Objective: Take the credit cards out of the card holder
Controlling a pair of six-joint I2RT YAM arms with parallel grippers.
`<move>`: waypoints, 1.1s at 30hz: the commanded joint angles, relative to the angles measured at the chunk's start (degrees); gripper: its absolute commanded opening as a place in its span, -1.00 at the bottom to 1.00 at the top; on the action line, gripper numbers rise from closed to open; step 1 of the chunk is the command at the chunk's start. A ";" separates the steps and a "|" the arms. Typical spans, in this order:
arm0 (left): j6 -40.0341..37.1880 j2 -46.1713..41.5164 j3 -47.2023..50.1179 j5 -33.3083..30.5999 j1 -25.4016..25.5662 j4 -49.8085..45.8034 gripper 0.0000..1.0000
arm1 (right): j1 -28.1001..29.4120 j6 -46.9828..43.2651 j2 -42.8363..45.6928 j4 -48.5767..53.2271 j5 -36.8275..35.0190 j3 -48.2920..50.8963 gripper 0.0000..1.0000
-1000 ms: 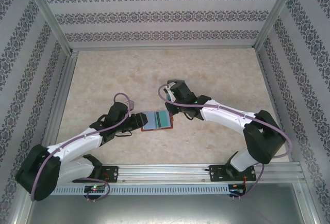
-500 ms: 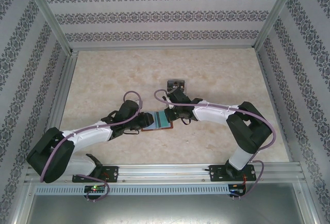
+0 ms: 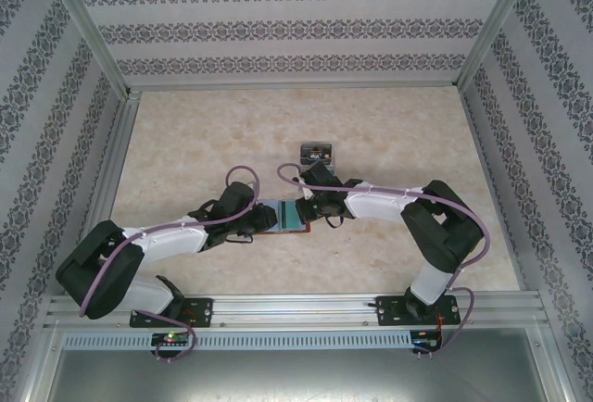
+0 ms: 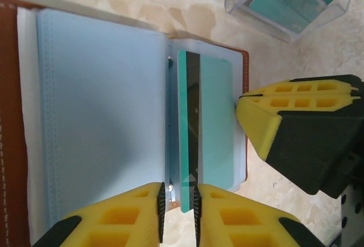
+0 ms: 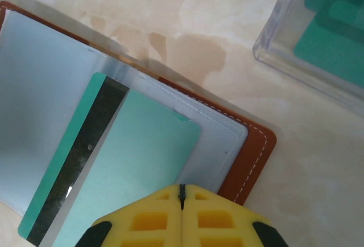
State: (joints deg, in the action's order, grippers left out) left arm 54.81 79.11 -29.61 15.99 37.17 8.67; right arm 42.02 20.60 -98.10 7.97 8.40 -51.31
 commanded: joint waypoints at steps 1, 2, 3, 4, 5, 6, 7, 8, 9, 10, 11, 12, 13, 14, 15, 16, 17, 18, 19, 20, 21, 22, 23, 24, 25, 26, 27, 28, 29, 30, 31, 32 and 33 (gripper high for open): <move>1.00 1.54 -1.79 -0.50 0.93 2.96 -0.53 | 0.92 1.02 1.60 -0.05 0.69 1.30 -0.98; 1.09 2.03 -2.02 -0.29 0.99 3.31 -0.54 | 0.87 0.88 1.39 -0.03 0.70 1.22 -0.98; 1.18 2.56 -2.15 -0.05 1.06 3.83 -0.54 | 0.88 0.73 1.04 0.16 0.67 0.98 -0.98; 1.26 3.03 -2.36 0.03 1.15 4.13 -0.54 | 0.86 0.67 0.75 0.29 0.65 0.78 -0.98; 1.35 3.54 -2.58 0.14 1.21 4.57 -0.55 | 0.87 0.60 0.34 0.48 0.71 0.61 -0.98; 1.31 3.99 -2.88 0.26 1.32 4.76 -0.55 | 0.87 0.64 0.21 0.53 0.81 0.51 -0.98; 1.22 4.42 -3.21 0.32 1.41 4.86 -0.56 | 0.88 0.63 0.19 0.40 0.82 0.51 -0.98; 1.09 4.85 -3.59 0.36 1.50 4.87 -0.56 | 0.88 0.60 0.19 0.41 0.75 0.51 -0.98; 0.97 5.36 -3.98 0.36 1.59 4.87 -0.58 | 0.87 0.59 0.28 0.46 0.61 0.51 -0.97; 0.85 5.75 -4.20 0.45 1.61 4.72 -0.59 | 0.83 0.64 0.36 0.45 0.56 0.55 -0.98; 0.75 6.13 -4.44 0.45 1.59 4.69 -0.59 | 0.85 0.59 0.37 0.36 0.53 0.59 -0.97; 0.66 6.50 -4.58 0.37 1.59 4.69 -0.59 | 0.82 0.63 0.37 0.52 0.55 0.55 -0.97; 0.58 6.79 -4.62 0.25 1.59 4.54 -0.58 | 0.91 0.57 0.39 0.48 0.56 0.51 -0.98; 0.45 7.04 -4.73 0.05 1.59 4.15 -0.59 | 0.85 0.62 0.42 0.45 0.56 0.51 -0.97; 0.32 7.22 -4.84 -0.27 1.64 3.68 -0.58 | 0.87 0.60 0.37 0.44 0.56 0.51 -0.97; 0.17 7.39 -4.93 -0.53 1.59 3.26 -0.58 | 0.83 0.54 0.29 0.39 0.56 0.51 -0.98; 0.13 7.52 -4.87 -0.72 1.59 3.20 -0.58 | 0.86 0.54 0.28 0.45 0.65 0.51 -0.98; 0.26 7.61 -4.76 -1.07 1.59 3.00 -0.57 | 0.86 0.54 0.28 0.42 0.65 0.51 -0.97; 0.22 7.76 -4.75 -1.24 1.59 2.79 -0.56 | 0.85 0.52 0.28 0.35 0.71 0.51 -0.98; 0.13 7.90 -4.84 -1.59 1.59 2.28 -0.55 | 0.87 0.53 0.28 0.43 0.73 0.51 -0.98; 0.07 8.12 -4.83 -1.88 1.59 2.03 -0.52 | 0.87 0.56 0.22 0.43 0.74 0.42 -0.97; 0.04 8.36 -4.85 -2.15 1.59 1.66 -0.51 | 0.89 0.53 0.19 0.42 0.74 0.42 -0.97; 0.00 8.42 -4.84 -2.36 1.57 1.53 -0.51 | 0.87 0.49 0.20 0.39 0.82 0.42 -0.97; -0.14 8.60 -4.80 -2.36 1.59 1.66 -0.51 | 0.87 0.50 0.12 0.43 0.82 0.42 -0.97; -0.14 8.75 -4.76 -2.20 1.60 1.77 -0.51 | 0.87 0.48 0.11 0.37 0.82 0.42 -0.97; -0.14 8.99 -4.85 -2.02 1.59 2.09 -0.50 | 0.89 0.47 0.04 0.45 0.82 0.38 -0.97; -0.22 9.31 -4.87 -1.53 1.59 2.44 -0.50 | 0.88 0.54 -0.07 0.43 0.87 0.35 -0.97; -0.23 9.58 -4.96 -1.25 1.59 2.81 -0.51 | 0.87 0.52 -0.07 0.41 0.91 0.33 -0.97; -0.23 9.85 -5.02 -0.90 1.59 3.25 -0.51 | 0.89 0.56 -0.16 0.43 0.91 0.29 -0.97; -0.23 10.00 -5.02 -0.66 1.61 3.54 -0.56 | 0.87 0.50 -0.24 0.53 0.91 0.25 -0.97; -0.23 10.22 -5.10 -0.57 1.59 3.85 -0.65 | 0.87 0.50 -0.32 0.49 0.87 0.24 -0.97; -0.13 10.19 -5.10 -0.44 1.59 4.05 -0.67 | 0.88 0.52 -0.40 0.54 0.91 0.16 -0.97; -0.14 10.20 -4.98 -0.32 1.59 4.44 -0.67 | 0.87 0.54 -0.50 0.53 0.90 0.16 -0.97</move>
State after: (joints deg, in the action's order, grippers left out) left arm 55.40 88.55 -33.61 15.16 38.20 11.29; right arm 42.26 20.88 -97.67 7.88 8.49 -50.92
